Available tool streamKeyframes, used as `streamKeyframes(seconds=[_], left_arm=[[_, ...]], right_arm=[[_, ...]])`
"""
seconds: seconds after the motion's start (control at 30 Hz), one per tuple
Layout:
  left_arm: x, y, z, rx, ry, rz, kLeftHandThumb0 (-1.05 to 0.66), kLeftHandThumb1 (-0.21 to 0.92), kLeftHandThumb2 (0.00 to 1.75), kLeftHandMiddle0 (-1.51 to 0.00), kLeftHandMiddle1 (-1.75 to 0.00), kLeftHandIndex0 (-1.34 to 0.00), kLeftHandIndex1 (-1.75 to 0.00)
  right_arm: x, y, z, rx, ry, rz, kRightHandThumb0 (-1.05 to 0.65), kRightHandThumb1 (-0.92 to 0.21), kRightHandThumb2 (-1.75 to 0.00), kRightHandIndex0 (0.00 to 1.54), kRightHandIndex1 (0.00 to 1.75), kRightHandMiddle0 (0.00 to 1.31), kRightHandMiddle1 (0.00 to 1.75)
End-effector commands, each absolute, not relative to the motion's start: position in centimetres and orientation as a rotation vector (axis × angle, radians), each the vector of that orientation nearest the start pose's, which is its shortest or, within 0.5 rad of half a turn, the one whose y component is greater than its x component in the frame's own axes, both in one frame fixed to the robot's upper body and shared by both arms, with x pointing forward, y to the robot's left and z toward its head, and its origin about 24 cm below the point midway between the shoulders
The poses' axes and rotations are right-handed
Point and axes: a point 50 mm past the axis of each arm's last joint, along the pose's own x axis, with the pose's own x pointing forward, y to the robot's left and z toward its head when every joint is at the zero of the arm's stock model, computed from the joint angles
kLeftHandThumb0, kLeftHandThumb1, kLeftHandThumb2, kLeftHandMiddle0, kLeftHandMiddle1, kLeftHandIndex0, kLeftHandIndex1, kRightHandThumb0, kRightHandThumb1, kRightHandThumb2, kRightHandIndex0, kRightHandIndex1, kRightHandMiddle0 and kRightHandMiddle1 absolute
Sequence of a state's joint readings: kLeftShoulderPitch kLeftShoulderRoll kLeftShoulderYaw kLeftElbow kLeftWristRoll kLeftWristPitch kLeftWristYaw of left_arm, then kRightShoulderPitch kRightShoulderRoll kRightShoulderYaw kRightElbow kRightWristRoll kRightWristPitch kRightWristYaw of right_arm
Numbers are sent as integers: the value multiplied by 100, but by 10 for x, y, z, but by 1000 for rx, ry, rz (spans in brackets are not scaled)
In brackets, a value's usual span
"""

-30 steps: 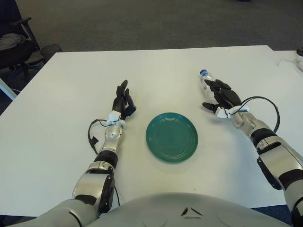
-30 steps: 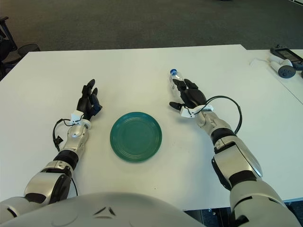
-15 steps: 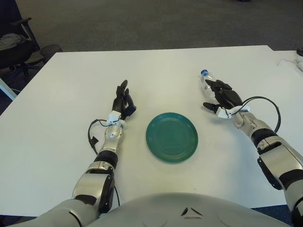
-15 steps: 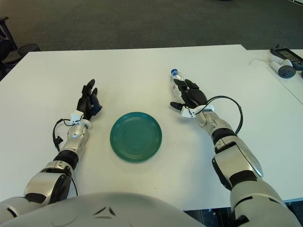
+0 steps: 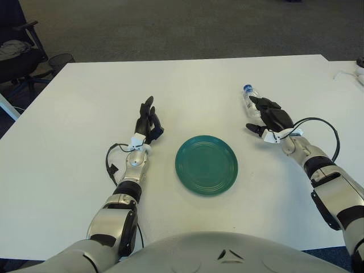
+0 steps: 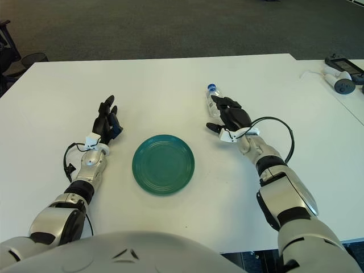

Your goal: Put the bottle into the plate.

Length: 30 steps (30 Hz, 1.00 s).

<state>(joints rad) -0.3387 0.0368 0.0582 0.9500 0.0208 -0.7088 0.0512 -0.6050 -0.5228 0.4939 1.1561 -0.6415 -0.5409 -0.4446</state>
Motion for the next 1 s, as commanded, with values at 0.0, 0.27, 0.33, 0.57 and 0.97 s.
streamKeyframes(seconds=[0.0, 0.27, 0.33, 0.57, 0.97], left_arm=[[246, 155, -58, 59, 114, 26, -85, 92, 106, -26, -3, 0, -49], [247, 154, -57, 51, 113, 27, -86, 92, 106, -26, -3, 0, -49], [247, 154, -57, 51, 113, 28, -86, 92, 106, -26, -3, 0, -49], [246, 153, -57, 56, 103, 20, -86, 92, 106, -26, -2, 0, -49], [247, 152, -56, 49, 101, 5, -84, 92, 106, -26, -2, 0, -50]], right_arm=[[298, -235, -13, -1316, -3, 328, -89, -92, -81, 20, 5, 0, 39], [296, -247, -5, -1387, -47, 349, -88, -92, -82, 24, 6, 0, 46], [295, -249, -4, -1399, -51, 354, -88, -92, -82, 24, 7, 0, 47], [292, -258, 3, -1440, -70, 396, -88, -92, -81, 25, 7, 0, 49], [265, -265, 18, -1439, -181, 449, -86, -92, -83, 28, 9, 0, 49]])
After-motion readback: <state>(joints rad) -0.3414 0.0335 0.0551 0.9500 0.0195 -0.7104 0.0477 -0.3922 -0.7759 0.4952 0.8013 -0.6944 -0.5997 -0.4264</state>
